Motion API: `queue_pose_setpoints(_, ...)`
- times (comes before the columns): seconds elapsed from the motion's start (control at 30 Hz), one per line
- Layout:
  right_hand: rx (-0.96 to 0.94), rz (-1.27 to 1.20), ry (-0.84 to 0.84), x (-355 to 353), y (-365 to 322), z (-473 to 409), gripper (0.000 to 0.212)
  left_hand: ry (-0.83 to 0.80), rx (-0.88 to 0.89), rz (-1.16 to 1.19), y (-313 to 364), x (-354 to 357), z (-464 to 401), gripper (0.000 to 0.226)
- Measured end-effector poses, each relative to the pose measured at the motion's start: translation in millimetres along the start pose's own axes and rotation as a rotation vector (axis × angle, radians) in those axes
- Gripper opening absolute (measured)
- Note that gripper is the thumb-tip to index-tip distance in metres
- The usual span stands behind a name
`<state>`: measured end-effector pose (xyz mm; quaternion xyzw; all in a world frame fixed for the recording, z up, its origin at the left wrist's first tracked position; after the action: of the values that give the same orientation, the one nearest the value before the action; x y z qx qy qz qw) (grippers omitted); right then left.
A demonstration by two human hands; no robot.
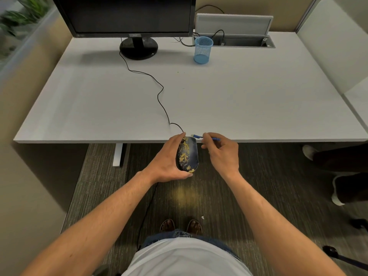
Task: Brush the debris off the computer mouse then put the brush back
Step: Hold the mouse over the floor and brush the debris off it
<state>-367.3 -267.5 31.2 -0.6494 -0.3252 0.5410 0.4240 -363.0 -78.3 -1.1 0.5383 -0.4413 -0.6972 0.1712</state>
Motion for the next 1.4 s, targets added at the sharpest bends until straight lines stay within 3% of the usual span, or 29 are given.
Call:
queue_pose_setpoints(0.1, 0.008, 0.009, -0.004, -1.3, 4.8, 10.5, 0.023, 0.014, -0.018, 0.011, -2.6, -2.3, 0.5, 0.125)
queue_pose_setpoints(0.23, -0.045, -0.012, -0.029, -5.5, 3.0, 31.0, 0.012, 0.025, -0.032, 0.004, -6.9, -2.4, 1.3, 0.126)
queue_pose_setpoints(0.53, -0.301, 0.127, 0.046, -13.3, 5.8, 75.0, 0.015, 0.032, -0.042, -0.001, -7.3, -0.2, -0.6, 0.126)
queue_pose_setpoints(0.7, -0.452, 0.25, 0.095, -12.2, 5.1, 94.2, 0.029, 0.018, -0.046, -0.001, -6.6, 1.1, -2.2, 0.126)
queue_pose_setpoints(0.87, -0.562, 0.31, 0.118, -13.1, 7.4, 104.2, 0.024, 0.021, -0.046, -0.004, -6.1, 1.5, -2.1, 0.126)
queue_pose_setpoints(1.23, -0.553, 0.251, 0.081, -23.3, 9.4, 98.3, 0.023, 0.02, -0.044, -0.004, -3.3, -0.6, 0.3, 0.125)
queue_pose_setpoints(1.4, -0.506, 0.165, -0.031, -19.9, 0.6, 86.7, 0.026, 0.018, -0.04, 0.002, -1.0, -0.4, 0.8, 0.125)
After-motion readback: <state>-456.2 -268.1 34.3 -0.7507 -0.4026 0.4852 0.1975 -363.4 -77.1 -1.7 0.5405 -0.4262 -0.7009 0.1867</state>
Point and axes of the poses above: each hand's wrist, its own z-axis away from the middle knuckle, its own x-axis out of the palm, y = z × x, the point moved 3 cm from there along -z, towards the middle knuckle, and after that the axes turned 5 degrees about z, right-handed, at the moved point
